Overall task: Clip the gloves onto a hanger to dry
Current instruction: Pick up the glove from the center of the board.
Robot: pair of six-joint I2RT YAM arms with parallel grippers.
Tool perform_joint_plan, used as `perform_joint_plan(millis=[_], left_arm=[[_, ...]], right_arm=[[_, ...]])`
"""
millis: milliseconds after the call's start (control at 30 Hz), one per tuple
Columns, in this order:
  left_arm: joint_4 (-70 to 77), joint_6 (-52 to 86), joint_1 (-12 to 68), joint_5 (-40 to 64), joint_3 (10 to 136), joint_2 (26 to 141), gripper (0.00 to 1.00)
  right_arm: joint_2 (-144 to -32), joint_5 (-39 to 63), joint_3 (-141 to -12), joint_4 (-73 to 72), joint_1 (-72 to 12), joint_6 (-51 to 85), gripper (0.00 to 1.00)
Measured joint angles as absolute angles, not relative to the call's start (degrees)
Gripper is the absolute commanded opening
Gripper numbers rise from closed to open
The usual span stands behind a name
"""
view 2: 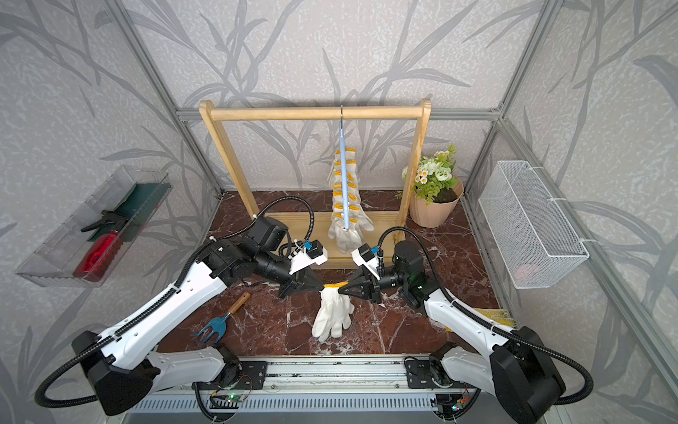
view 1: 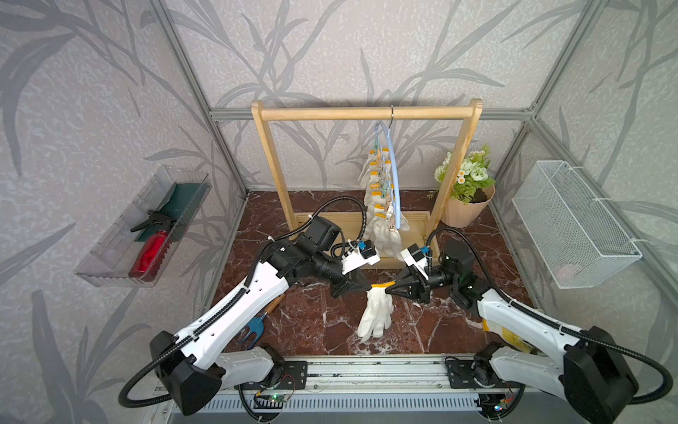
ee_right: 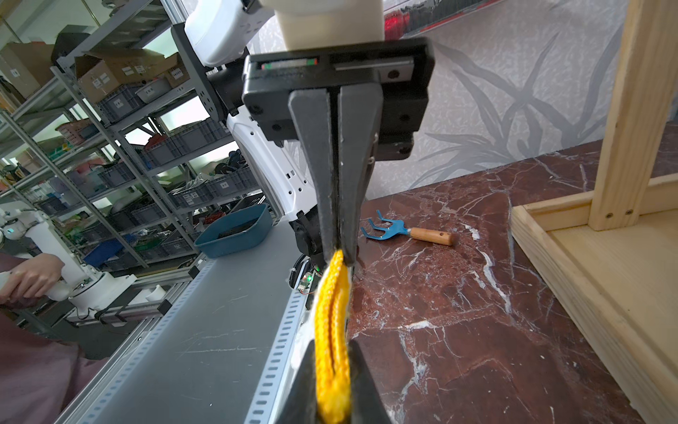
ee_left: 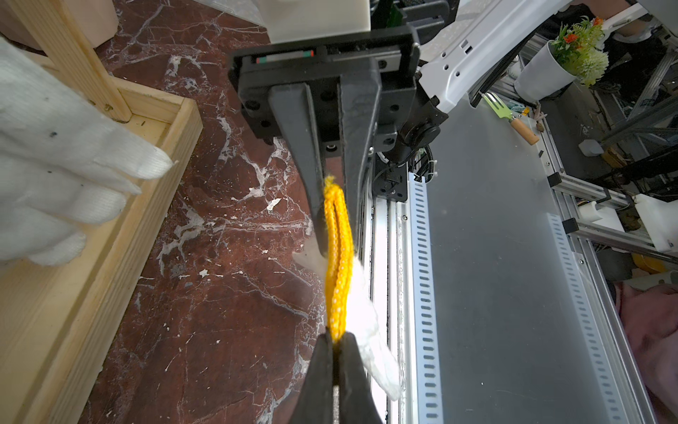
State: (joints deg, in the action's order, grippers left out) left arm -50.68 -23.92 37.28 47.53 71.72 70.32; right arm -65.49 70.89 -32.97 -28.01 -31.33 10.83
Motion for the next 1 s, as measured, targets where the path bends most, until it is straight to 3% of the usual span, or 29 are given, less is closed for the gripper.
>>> perform_joint_plan(millis=[100, 533, 667, 1000], left_arm=[[-50.3, -23.7, 37.0, 46.8, 71.6, 70.3, 0.0], [-40.9, -18.2, 37.1, 31.0, 68.7, 69.3, 0.01], [-39.6, -18.0, 37.1, 30.0, 68.7, 68.7, 0.32], [-26.9, -16.8, 36.7, 36.6, 65.4, 65.0, 0.42]], right_arm=[[-65.0, 70.4, -33.0, -27.6, -31.3, 10.6, 0.0], [-61.4, 58.3, -35.7, -10.2, -31.3, 2.2, 0.0], [-61.4, 55.3, -37.0, -6.8, -31.3, 0.5, 0.0], [-61.4, 48.7, -39.6, 0.7, -31.2, -2.5, 0.0]])
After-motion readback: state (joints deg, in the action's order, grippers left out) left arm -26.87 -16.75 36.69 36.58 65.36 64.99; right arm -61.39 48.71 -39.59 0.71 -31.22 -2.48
